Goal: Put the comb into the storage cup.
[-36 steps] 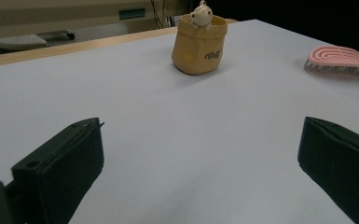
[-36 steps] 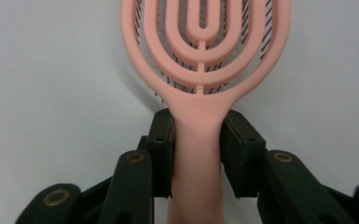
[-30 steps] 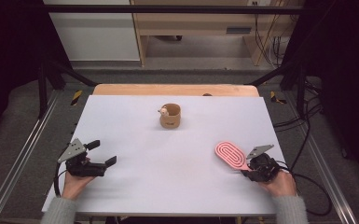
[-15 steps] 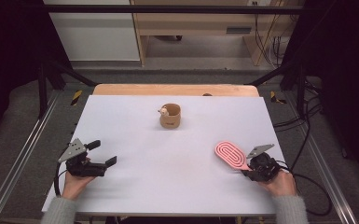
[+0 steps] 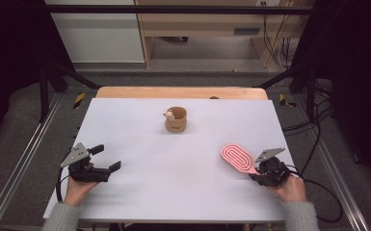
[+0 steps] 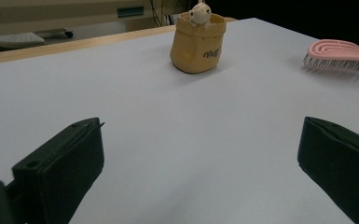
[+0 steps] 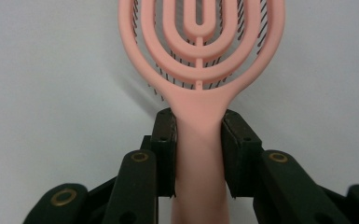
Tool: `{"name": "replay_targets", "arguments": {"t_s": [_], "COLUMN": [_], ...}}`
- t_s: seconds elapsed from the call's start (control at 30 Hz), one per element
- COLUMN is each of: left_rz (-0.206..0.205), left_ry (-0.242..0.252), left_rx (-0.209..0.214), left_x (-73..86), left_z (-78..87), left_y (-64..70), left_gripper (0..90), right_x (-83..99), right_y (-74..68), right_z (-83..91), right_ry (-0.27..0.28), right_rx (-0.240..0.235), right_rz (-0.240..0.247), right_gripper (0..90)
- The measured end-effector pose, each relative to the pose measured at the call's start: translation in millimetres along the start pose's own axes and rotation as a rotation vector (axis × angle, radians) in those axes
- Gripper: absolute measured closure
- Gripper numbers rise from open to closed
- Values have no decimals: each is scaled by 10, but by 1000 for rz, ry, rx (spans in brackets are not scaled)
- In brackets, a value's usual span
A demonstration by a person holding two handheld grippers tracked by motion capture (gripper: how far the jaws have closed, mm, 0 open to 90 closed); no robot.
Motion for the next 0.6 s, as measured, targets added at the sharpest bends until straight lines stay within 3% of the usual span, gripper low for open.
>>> {"name": "replay_targets", "arguments": {"t_s": [0.6], "left_rz": [4], "left_ry": [-5], "left_rx": [-1], "left_x": [2], "left_z": [-8], "left_y": [6], "left_gripper": [4], "right_x": [-177], "right_y": [-3], "right_z": [102], "right_ry": [109], "right_rx": [34], "right_rz": [-12], "right_gripper": [691]}}
Point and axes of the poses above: each handheld gripper's, and its own axes: z roughly backward along the jaws, x roughly out of its underside, y roughly to its right, the point moved 9 cm from there along -z, roughly forward along the jaws, and after that the axes turned 11 degrees about z, right-handed, at the moved point
